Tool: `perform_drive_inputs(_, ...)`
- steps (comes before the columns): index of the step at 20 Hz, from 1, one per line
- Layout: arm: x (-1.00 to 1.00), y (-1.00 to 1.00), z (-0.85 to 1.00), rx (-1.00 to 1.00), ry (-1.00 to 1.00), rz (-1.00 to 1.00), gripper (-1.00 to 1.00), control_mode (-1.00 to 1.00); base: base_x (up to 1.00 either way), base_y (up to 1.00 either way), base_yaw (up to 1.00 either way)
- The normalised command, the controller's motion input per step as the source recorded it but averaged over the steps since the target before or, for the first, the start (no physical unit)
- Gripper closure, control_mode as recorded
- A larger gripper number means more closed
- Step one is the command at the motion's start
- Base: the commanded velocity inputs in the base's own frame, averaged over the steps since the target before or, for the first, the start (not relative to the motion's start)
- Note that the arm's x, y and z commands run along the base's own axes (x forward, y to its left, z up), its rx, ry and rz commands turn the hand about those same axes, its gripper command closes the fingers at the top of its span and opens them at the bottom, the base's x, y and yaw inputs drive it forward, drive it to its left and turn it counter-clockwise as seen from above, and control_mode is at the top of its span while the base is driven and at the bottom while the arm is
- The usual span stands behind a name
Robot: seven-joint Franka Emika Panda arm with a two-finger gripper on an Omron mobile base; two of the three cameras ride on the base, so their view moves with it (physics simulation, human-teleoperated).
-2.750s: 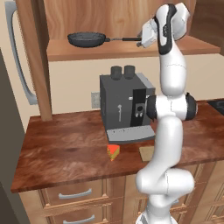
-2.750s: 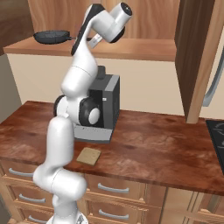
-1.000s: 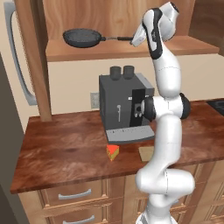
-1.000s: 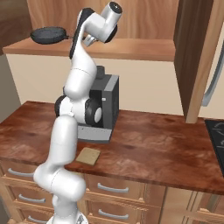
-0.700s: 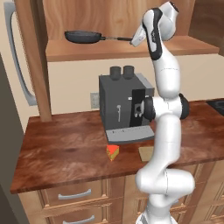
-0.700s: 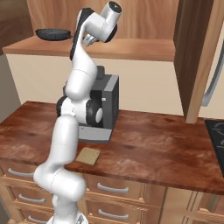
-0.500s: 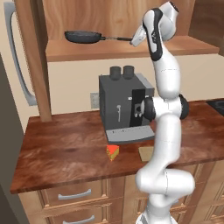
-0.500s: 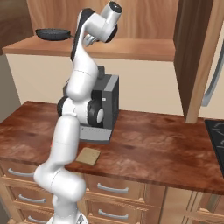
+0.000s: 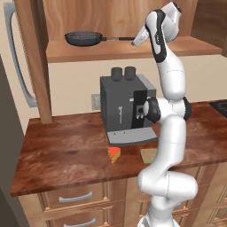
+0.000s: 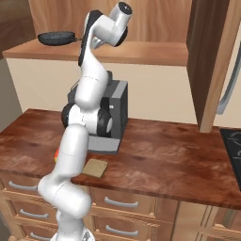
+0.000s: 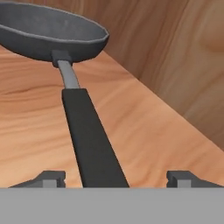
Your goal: Pick the pan from the cabinet and place it on the stove. Then turn on the stove burner for the pan.
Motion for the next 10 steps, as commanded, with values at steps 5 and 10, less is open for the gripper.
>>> perform_drive_inputs(5, 0.05, -0.04, -0.01, 0.0, 0.32, 0.0, -1.0, -1.0, 0.0, 0.0, 0.0)
perform_drive_inputs(10, 0.09, 0.0, -0.02, -0.01, 0.31, 0.0, -1.0, -1.0, 0.0, 0.0, 0.0)
